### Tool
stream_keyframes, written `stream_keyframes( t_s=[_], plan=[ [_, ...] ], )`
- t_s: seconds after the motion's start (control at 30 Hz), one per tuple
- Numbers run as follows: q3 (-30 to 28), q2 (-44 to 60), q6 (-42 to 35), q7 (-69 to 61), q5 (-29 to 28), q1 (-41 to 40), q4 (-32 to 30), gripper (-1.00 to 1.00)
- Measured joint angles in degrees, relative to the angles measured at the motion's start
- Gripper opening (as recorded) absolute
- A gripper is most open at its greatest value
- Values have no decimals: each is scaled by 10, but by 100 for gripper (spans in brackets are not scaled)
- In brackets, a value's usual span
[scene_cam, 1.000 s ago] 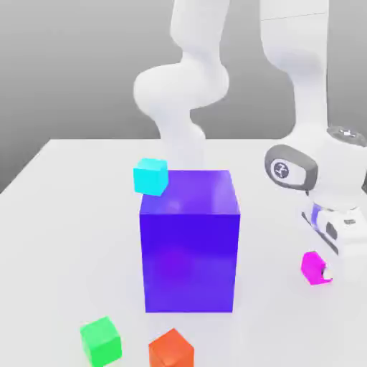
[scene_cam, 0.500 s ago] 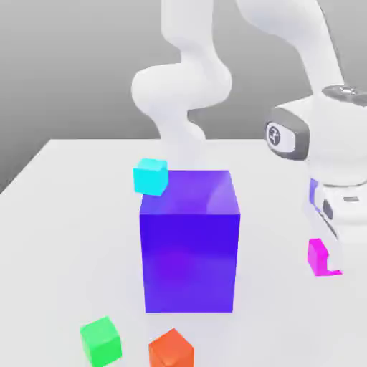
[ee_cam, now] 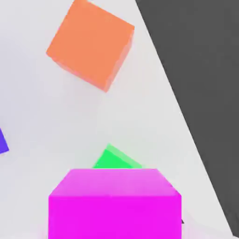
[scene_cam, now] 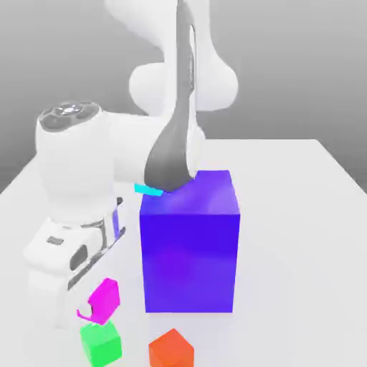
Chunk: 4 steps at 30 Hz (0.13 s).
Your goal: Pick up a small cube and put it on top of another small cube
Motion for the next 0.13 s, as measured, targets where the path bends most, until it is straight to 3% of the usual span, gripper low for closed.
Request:
stream_keyframes(
  t_s=[0.03, 0.13],
  plan=[
    [3, 10, 9, -4, 5, -3, 0, 100],
    [3, 10, 9, -4, 5, -3, 0, 100]
  ],
)
